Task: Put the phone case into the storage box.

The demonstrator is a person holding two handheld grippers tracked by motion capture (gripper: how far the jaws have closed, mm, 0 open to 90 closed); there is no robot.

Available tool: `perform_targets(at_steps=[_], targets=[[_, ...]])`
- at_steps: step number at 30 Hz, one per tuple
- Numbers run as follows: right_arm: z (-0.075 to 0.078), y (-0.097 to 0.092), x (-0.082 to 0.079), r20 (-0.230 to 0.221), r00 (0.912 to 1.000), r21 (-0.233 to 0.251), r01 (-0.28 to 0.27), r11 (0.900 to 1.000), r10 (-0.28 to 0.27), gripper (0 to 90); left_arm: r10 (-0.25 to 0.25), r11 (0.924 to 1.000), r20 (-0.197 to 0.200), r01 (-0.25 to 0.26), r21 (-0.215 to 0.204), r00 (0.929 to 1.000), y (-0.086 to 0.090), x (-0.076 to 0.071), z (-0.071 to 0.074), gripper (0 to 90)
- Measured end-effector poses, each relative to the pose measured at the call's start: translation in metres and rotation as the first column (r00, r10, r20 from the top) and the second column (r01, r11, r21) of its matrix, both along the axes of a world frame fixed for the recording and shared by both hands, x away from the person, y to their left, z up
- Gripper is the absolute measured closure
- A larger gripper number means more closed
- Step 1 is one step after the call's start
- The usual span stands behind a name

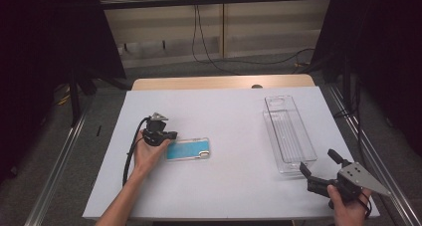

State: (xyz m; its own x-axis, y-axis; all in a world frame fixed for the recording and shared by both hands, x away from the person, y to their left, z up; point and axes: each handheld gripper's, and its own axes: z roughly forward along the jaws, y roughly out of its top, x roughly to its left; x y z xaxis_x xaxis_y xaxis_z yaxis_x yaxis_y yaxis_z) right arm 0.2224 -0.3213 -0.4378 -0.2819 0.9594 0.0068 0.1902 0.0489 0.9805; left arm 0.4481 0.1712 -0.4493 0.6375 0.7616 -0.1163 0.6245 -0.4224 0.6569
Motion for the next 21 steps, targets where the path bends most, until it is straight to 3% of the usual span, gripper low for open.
perform_targets(at_steps=[12, 21], targets=[[0.0000, -0.0001, -0.0002, 0.000, 1.0000, 0.001, -0.002, 1.0000, 0.002, 0.8, -0.013, 0.9998, -0.003, 0.013, 0.014, 0.9999, 0.0010, -0.0006, -0.0003, 90.0], [-0.0001, -0.0001, -0.0001, -0.001, 1.0000, -0.001, -0.001, 1.0000, 0.001, 0.8, -0.016, 0.9999, -0.022, 0.016, -0.003, 0.9996, 0.0025, -0.0011, -0.0006, 90.0]])
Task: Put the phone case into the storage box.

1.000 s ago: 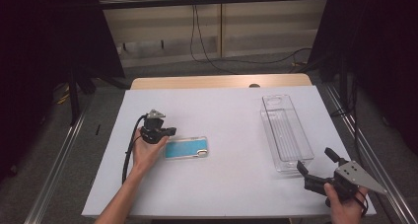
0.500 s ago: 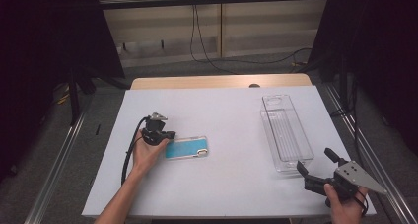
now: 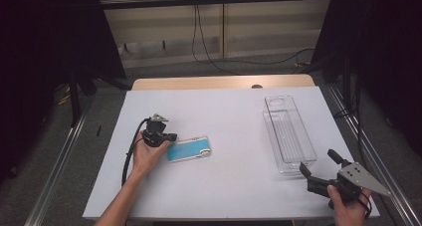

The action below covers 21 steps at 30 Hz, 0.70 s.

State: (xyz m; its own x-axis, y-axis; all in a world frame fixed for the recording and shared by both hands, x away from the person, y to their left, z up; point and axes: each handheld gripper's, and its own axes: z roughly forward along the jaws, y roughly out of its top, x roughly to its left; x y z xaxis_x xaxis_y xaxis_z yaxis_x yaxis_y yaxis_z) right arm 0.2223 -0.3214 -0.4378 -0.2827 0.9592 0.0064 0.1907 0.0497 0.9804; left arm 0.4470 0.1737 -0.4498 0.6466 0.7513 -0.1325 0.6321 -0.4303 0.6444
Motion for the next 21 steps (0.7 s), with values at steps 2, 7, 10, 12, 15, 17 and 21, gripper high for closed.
perform_targets(at_steps=[2, 7, 10, 12, 15, 17, 21], targets=[[0.0000, -0.0001, 0.0000, 0.000, 1.0000, 0.001, 0.000, 1.0000, 0.000, 0.8, -0.002, 1.0000, -0.001, 0.002, 0.002, 1.0000, -0.0001, -0.0003, 0.0001, 90.0], [0.0000, 0.0000, 0.0001, 0.000, 1.0000, 0.001, 0.000, 1.0000, 0.000, 0.8, -0.014, 0.9998, 0.000, 0.014, 0.014, 0.9999, 0.0003, -0.0011, 0.0008, 90.0], [-0.0001, 0.0001, 0.0002, 0.000, 1.0000, 0.001, 0.001, 1.0000, -0.001, 0.8, -0.017, 0.9997, 0.001, 0.017, 0.020, 0.9999, 0.0002, -0.0026, 0.0014, 90.0], [-0.0001, 0.0000, 0.0002, 0.000, 1.0000, 0.001, 0.000, 1.0000, 0.000, 0.8, -0.017, 0.9996, 0.004, 0.017, 0.022, 0.9998, 0.0000, -0.0030, 0.0013, 90.0], [-0.0001, -0.0001, 0.0002, 0.001, 1.0000, 0.001, 0.002, 1.0000, -0.002, 0.7, -0.023, 0.9994, 0.001, 0.023, 0.027, 0.9997, -0.0003, -0.0037, 0.0017, 90.0], [-0.0002, -0.0001, 0.0002, 0.000, 1.0000, 0.001, 0.003, 1.0000, -0.003, 0.7, -0.020, 0.9993, 0.008, 0.020, 0.031, 0.9998, -0.0010, -0.0048, 0.0017, 90.0], [-0.0002, 0.0002, 0.0003, -0.002, 1.0000, 0.002, 0.000, 1.0000, 0.000, 0.7, -0.024, 0.9988, 0.012, 0.024, 0.043, 0.9996, -0.0019, -0.0060, 0.0024, 90.0]])
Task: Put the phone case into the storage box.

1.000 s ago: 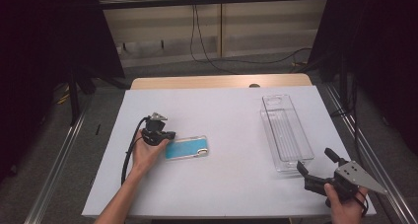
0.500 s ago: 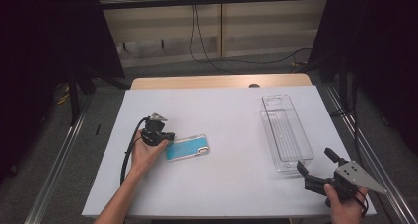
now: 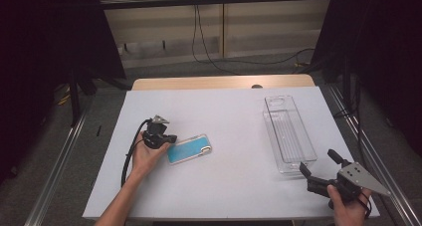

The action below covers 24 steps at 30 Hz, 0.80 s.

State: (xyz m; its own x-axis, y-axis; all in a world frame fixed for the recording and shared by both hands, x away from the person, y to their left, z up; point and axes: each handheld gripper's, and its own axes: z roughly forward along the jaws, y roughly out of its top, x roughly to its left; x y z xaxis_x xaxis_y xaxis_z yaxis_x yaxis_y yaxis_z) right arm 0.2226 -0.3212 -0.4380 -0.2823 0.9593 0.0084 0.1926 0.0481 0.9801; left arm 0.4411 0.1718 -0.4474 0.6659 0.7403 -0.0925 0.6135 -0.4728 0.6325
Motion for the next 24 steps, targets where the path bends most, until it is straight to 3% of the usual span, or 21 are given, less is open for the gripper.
perform_targets(at_steps=[24], targets=[[0.0001, -0.0008, -0.0003, 0.003, 1.0000, -0.001, 0.005, 1.0000, -0.005, 0.7, -0.006, 0.9999, -0.004, 0.006, 0.015, 1.0000, -0.0007, -0.0045, 0.0019, 90.0]])
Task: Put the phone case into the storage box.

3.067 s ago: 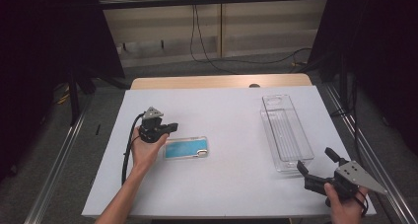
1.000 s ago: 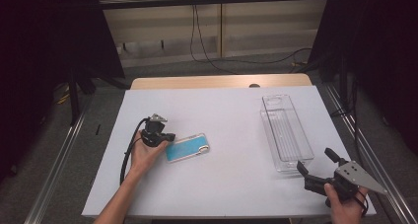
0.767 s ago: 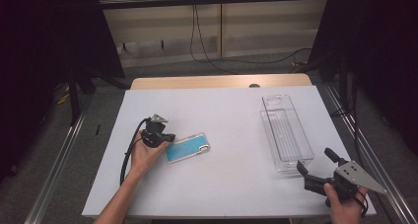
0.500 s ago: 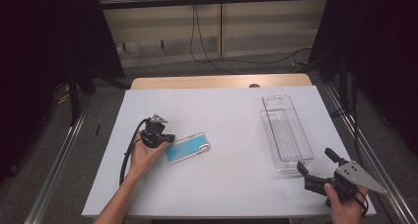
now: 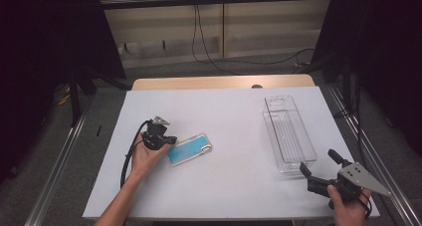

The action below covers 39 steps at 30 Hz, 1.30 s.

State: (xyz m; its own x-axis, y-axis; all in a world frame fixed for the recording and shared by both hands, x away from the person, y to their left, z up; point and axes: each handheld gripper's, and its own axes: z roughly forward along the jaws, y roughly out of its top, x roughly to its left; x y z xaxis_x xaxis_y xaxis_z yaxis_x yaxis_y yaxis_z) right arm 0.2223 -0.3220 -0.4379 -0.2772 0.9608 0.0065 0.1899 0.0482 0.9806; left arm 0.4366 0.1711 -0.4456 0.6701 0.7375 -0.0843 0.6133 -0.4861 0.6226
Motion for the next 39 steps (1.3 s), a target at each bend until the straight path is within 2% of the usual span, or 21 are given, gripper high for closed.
perform_targets(at_steps=[11, 39], targets=[[0.000, 0.000, -0.001, -0.001, 1.0000, 0.004, 0.002, 1.0000, -0.002, 0.7, 0.001, 0.9999, -0.006, -0.001, -0.015, 1.0000, 0.002, -0.002, 0.000, 90.0], [0.000, 0.000, 0.000, -0.006, 1.0000, 0.004, 0.004, 1.0000, -0.004, 0.8, -0.010, 0.9999, 0.000, 0.010, -0.007, 0.9999, 0.002, -0.010, 0.000, 90.0]])
